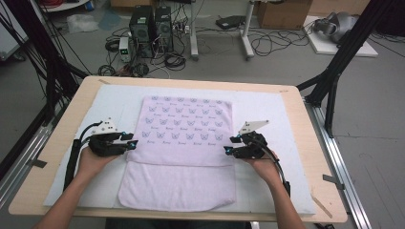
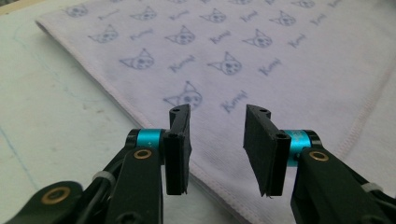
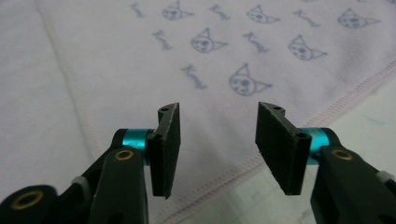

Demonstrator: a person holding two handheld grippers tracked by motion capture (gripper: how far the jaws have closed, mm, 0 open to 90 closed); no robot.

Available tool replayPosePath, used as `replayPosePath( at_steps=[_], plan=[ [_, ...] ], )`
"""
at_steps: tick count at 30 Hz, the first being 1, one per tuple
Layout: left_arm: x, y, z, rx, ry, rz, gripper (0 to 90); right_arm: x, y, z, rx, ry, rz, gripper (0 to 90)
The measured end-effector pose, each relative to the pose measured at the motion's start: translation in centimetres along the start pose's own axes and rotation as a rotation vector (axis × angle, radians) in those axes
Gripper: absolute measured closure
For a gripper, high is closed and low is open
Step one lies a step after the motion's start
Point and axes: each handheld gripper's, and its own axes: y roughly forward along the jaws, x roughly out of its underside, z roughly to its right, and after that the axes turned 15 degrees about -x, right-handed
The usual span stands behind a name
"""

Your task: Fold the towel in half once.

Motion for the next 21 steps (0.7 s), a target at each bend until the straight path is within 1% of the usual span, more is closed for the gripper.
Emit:
replayPosePath(
  at_steps=[2, 3, 5, 7, 9, 10, 11, 14, 17, 19, 21],
  plan=[
    [0.3, 0.0, 0.3, 0.014, 0.009, -0.009, 62.0, 0.5, 0.1, -0.3, -0.012, -0.001, 0.002, 50.6],
    [0.4, -0.1, 0.5, 0.018, 0.022, -0.016, 62.0, 0.7, 0.1, -0.5, -0.016, -0.004, 0.006, 50.9],
    [0.6, -0.4, 0.8, 0.029, 0.035, -0.007, 62.0, 1.2, 0.1, -1.0, -0.024, -0.012, 0.02, 51.4],
    [0.9, -0.7, 1.0, 0.04, 0.037, -0.007, 62.0, 1.4, 0.2, -1.4, -0.05, -0.012, -0.001, 51.4],
    [1.2, -0.7, 1.1, 0.051, 0.044, -0.019, 61.9, 1.4, 0.2, -1.8, -0.051, -0.025, -0.006, 52.0],
    [1.4, -0.8, 1.1, 0.056, 0.046, -0.022, 61.9, 1.5, 0.2, -2.0, -0.048, -0.045, 0.01, 52.9],
    [1.5, -0.9, 1.1, 0.062, 0.053, -0.028, 61.9, 1.6, 0.2, -2.1, -0.052, -0.052, 0.017, 53.1],
    [1.9, -1.1, 1.2, 0.081, 0.055, -0.032, 62.0, 2.2, 0.3, -2.4, -0.059, -0.05, 0.024, 53.2],
    [2.1, -1.1, 1.4, 0.1, 0.069, -0.042, 62.2, 2.7, 0.3, -2.7, -0.069, -0.052, 0.019, 53.3],
    [2.3, -0.9, 1.6, 0.105, 0.078, -0.053, 62.4, 2.8, 0.3, -2.8, -0.075, -0.053, 0.021, 54.6],
    [2.4, -0.6, 1.7, 0.098, 0.085, -0.066, 63.7, 2.9, 0.4, -2.9, -0.074, -0.061, 0.014, 56.6]
  ],
)
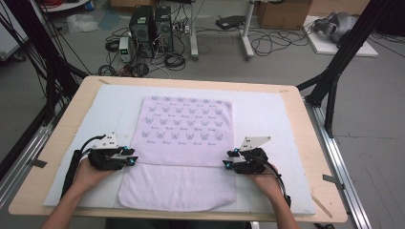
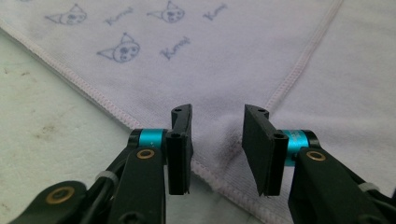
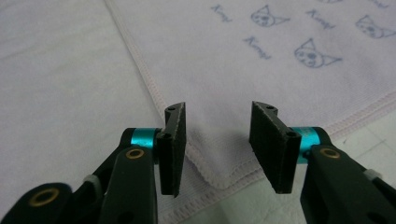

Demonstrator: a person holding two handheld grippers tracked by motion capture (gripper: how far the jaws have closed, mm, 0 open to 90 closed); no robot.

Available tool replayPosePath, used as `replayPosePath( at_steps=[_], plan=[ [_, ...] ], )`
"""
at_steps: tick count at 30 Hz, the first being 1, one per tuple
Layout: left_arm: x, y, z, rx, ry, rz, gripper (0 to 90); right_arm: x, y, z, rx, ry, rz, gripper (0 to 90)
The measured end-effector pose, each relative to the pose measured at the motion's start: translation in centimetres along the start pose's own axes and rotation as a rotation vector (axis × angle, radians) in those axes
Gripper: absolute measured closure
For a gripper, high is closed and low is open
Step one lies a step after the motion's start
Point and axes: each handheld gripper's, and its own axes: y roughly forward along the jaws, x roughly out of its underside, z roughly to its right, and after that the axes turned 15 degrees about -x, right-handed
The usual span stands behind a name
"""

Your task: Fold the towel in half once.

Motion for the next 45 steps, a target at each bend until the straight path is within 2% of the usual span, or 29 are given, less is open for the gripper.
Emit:
replayPosePath(
  at_steps=[2, 4, 5, 8, 11, 17, 20, 25, 29, 32, 35, 38, 39, 40, 41, 43, 45],
  plan=[
    [0.0, 0.1, 0.1, -0.01, 0.004, -0.002, 66.2, 0.1, 0.4, 0.0, 0.0, 0.0, -0.03, 62.0],
    [-0.1, 0.1, 0.3, -0.029, 0.008, -0.007, 68.0, 0.1, 0.6, -0.1, 0.0, -0.012, -0.037, 69.1],
    [-0.2, 0.1, 0.4, -0.028, 0.012, -0.004, 69.8, 0.1, 0.6, -0.1, 0.0, -0.025, -0.038, 73.2],
    [-0.2, 0.1, 0.5, -0.024, 0.025, -0.004, 82.7, 0.1, 0.7, -0.2, -0.019, -0.024, -0.041, 80.8],
    [-0.3, 0.0, 0.5, -0.023, 0.012, -0.01, 86.1, 0.1, 0.5, -0.1, -0.034, -0.011, -0.035, 86.4],
    [-0.9, -0.2, 0.4, -0.023, -0.005, -0.006, 87.0, -0.2, -0.4, 0.2, -0.05, 0.002, 0.021, 87.5],
    [-1.3, -0.7, 0.1, -0.016, -0.02, 0.004, 87.0, -0.6, -0.8, 0.4, -0.044, -0.005, 0.022, 87.6],
    [-2.8, -2.5, -0.2, -0.036, -0.034, 0.063, 87.1, -2.0, -2.5, 0.3, -0.022, -0.023, 0.066, 87.7],
    [-3.7, -4.7, 0.3, -0.045, -0.014, 0.092, 87.1, -3.0, -4.1, -1.0, -0.015, -0.054, 0.093, 87.7],
    [-3.4, -6.5, 1.1, -0.04, -0.009, 0.109, 87.1, -3.3, -4.8, -2.5, -0.023, -0.08, 0.096, 87.7],
    [-2.3, -8.3, 2.8, -0.024, 0.01, 0.112, 87.2, -3.2, -5.4, -4.6, -0.042, -0.115, 0.089, 87.7],
    [-0.4, -9.5, 4.7, 0.004, 0.035, 0.102, 86.7, -2.2, -5.7, -6.9, -0.081, -0.132, 0.073, 87.6],
    [0.3, -9.6, 5.2, 0.01, 0.036, 0.099, 83.9, -1.6, -5.6, -7.5, -0.107, -0.136, 0.074, 86.4],
    [0.8, -9.5, 5.6, 0.015, 0.038, 0.096, 76.9, -1.0, -5.4, -7.9, -0.15, -0.137, 0.074, 82.8],
    [1.2, -9.3, 5.6, 0.01, 0.037, 0.086, 69.0, -0.4, -5.2, -8.2, -0.172, -0.133, 0.071, 78.8],
    [1.5, -8.4, 5.5, 0.013, 0.014, 0.06, 63.4, 0.5, -4.8, -8.0, -0.159, -0.119, 0.049, 73.9],
    [1.3, -7.5, 5.4, 0.021, 0.019, 0.052, 62.9, 0.9, -4.4, -7.3, -0.154, -0.087, 0.059, 71.1]
  ],
)
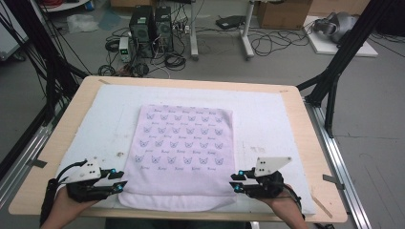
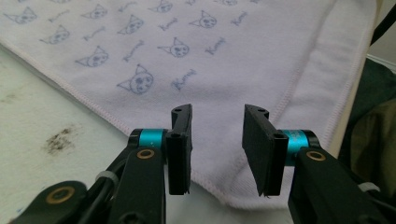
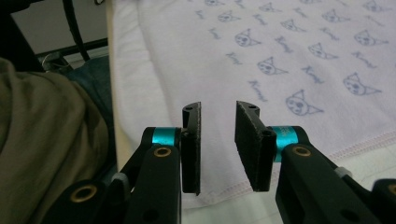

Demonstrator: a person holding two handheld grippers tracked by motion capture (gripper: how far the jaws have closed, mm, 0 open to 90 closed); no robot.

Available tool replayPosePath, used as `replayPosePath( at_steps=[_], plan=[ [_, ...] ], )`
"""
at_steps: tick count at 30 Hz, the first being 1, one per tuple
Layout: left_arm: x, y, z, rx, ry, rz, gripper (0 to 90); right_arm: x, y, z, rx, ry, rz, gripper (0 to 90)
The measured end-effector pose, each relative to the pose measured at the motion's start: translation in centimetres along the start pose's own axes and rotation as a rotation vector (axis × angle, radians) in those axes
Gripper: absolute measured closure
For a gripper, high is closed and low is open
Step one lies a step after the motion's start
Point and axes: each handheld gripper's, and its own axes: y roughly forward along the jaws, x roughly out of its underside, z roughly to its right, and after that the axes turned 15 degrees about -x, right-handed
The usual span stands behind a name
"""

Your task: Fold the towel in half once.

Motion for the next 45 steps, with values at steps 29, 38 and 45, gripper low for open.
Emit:
replayPosePath(
  at_steps=[29, 38, 45],
  plan=[
    [0.1, 1.3, 0.9, 0.017, 0.025, -0.021, 87.4, 0.8, 3.0, 1.0, -0.054, 0.016, -0.089, 88.2],
    [0.6, -1.2, 2.5, 0.036, 0.035, 0.001, 87.3, 0.6, 1.8, -1.7, -0.075, 0.001, -0.065, 88.3],
    [1.0, 1.0, 2.9, 0.069, 0.042, -0.071, 66.6, 2.1, 3.4, -1.0, -0.118, 0.036, -0.123, 79.6]
  ],
)
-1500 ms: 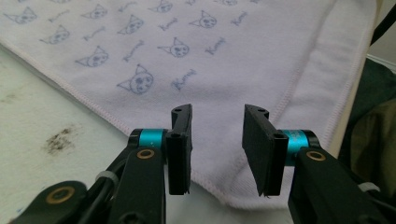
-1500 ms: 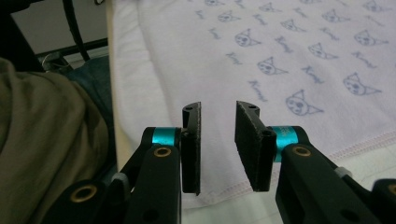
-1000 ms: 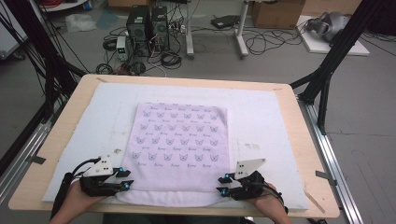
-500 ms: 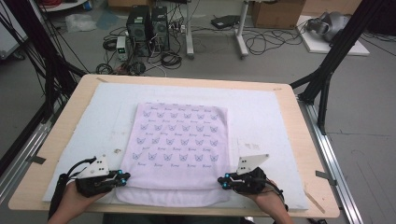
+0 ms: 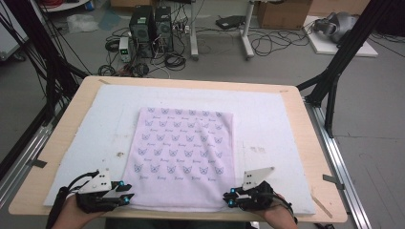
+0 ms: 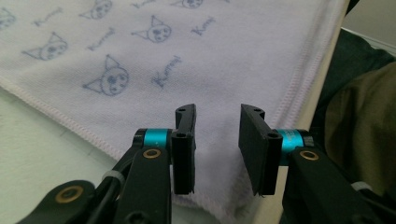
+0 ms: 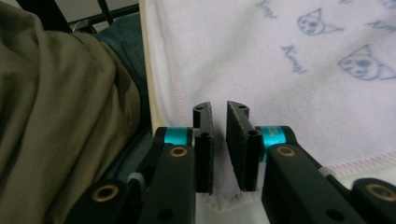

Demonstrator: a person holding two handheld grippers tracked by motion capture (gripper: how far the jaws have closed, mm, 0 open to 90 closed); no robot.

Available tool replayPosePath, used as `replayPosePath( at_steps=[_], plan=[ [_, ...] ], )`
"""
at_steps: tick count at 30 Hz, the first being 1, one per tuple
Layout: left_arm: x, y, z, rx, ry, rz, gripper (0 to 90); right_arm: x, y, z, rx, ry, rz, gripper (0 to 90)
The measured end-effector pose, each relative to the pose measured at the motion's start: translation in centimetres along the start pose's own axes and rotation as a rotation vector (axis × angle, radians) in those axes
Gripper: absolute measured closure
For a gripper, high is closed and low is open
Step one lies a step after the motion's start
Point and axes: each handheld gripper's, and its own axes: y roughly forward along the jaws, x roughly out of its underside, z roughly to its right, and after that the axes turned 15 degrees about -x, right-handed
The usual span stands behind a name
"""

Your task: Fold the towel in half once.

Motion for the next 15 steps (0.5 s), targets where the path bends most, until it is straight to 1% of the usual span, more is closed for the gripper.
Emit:
replayPosePath(
  at_steps=[1, 2, 3, 4, 5, 6, 7, 8, 9, 10, 12, 14, 15],
  plan=[
    [0.0, 0.3, 0.0, 0.009, 0.012, -0.011, 67.1, 0.0, 0.3, 0.2, -0.009, 0.001, -0.006, 77.2],
    [0.0, 0.5, 0.1, 0.014, 0.023, -0.021, 69.8, 0.0, 0.5, 0.4, -0.023, 0.01, -0.016, 76.6],
    [0.0, 0.6, 0.3, 0.013, 0.029, -0.023, 71.9, 0.0, 0.7, 0.5, -0.026, 0.011, -0.022, 75.9],
    [0.1, 0.6, 0.3, 0.017, 0.039, -0.019, 77.0, 0.0, 0.7, 0.6, -0.033, 0.011, -0.017, 76.0],
    [0.1, 0.5, 0.2, 0.018, 0.035, -0.017, 82.7, 0.0, 0.7, 0.6, -0.035, 0.013, -0.015, 76.2],
    [0.2, 0.5, 0.2, 0.019, 0.034, -0.017, 85.8, 0.1, 0.7, 0.7, -0.035, 0.012, -0.013, 77.4],
    [0.2, 0.4, 0.1, 0.021, 0.024, -0.015, 87.4, 0.1, 0.7, 0.6, -0.037, 0.011, -0.017, 85.2],
    [0.2, 0.2, 0.1, 0.016, 0.034, -0.017, 88.0, 0.1, 0.7, 0.5, -0.05, 0.002, -0.031, 87.6],
    [0.2, -0.1, 0.1, 0.009, 0.031, -0.006, 88.3, 0.1, 0.7, 0.3, -0.04, -0.013, -0.039, 88.2],
    [0.2, -0.4, 0.1, 0.01, 0.025, 0.007, 88.4, 0.0, 0.6, 0.1, -0.042, -0.014, -0.045, 88.7],
    [0.1, -1.2, 0.0, 0.003, 0.022, 0.029, 88.4, 0.0, 0.2, -0.3, -0.08, -0.021, -0.031, 90.0],
    [0.2, -1.6, -0.1, 0.006, 0.015, 0.034, 88.3, 0.1, -0.1, -0.7, -0.066, -0.032, -0.029, 90.0],
    [0.3, -1.4, -0.1, 0.01, 0.013, 0.024, 87.8, 0.2, -0.1, -0.8, -0.066, -0.026, -0.034, 89.7]
  ],
)
